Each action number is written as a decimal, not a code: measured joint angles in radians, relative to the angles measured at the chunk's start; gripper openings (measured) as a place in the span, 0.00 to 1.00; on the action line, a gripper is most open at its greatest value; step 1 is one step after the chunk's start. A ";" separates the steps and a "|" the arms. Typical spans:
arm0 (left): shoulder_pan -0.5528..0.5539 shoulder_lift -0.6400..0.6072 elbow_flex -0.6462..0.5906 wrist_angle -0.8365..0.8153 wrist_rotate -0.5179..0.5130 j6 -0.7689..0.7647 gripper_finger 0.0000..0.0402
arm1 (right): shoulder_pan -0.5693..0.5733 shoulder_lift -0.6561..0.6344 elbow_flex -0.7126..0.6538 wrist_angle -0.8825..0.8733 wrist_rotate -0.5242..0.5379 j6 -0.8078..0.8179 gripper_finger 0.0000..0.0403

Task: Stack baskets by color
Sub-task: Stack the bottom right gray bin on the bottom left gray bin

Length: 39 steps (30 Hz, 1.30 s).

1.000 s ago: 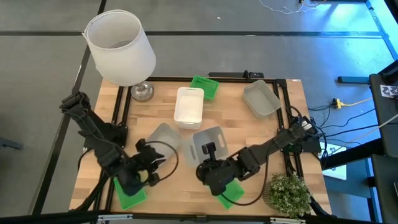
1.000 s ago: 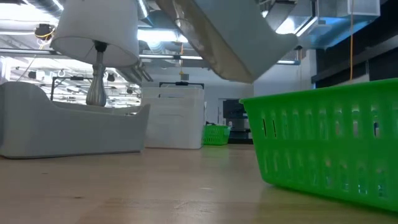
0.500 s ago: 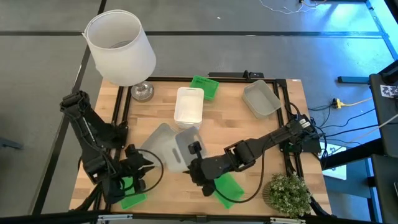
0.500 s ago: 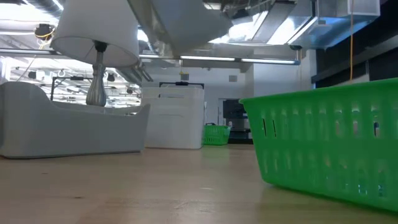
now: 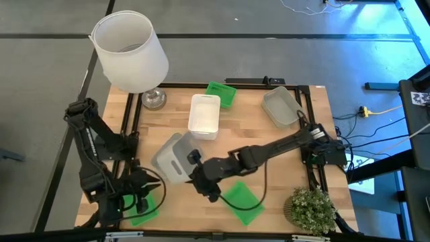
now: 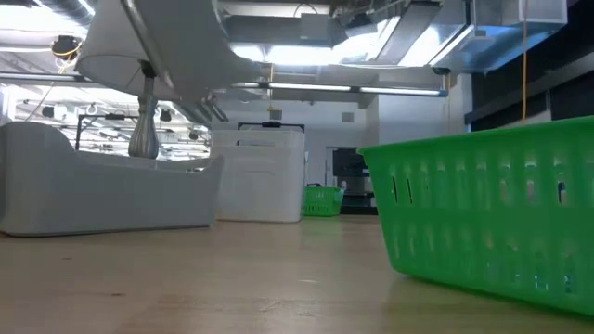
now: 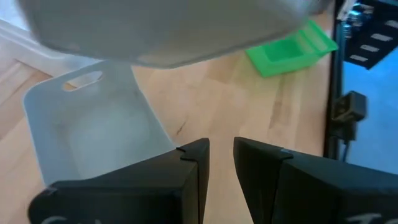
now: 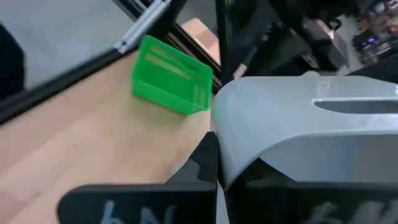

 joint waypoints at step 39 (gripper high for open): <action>-0.097 0.000 0.000 -0.017 -0.040 -0.090 0.16 | -0.090 0.118 0.001 -0.249 -0.155 0.136 0.00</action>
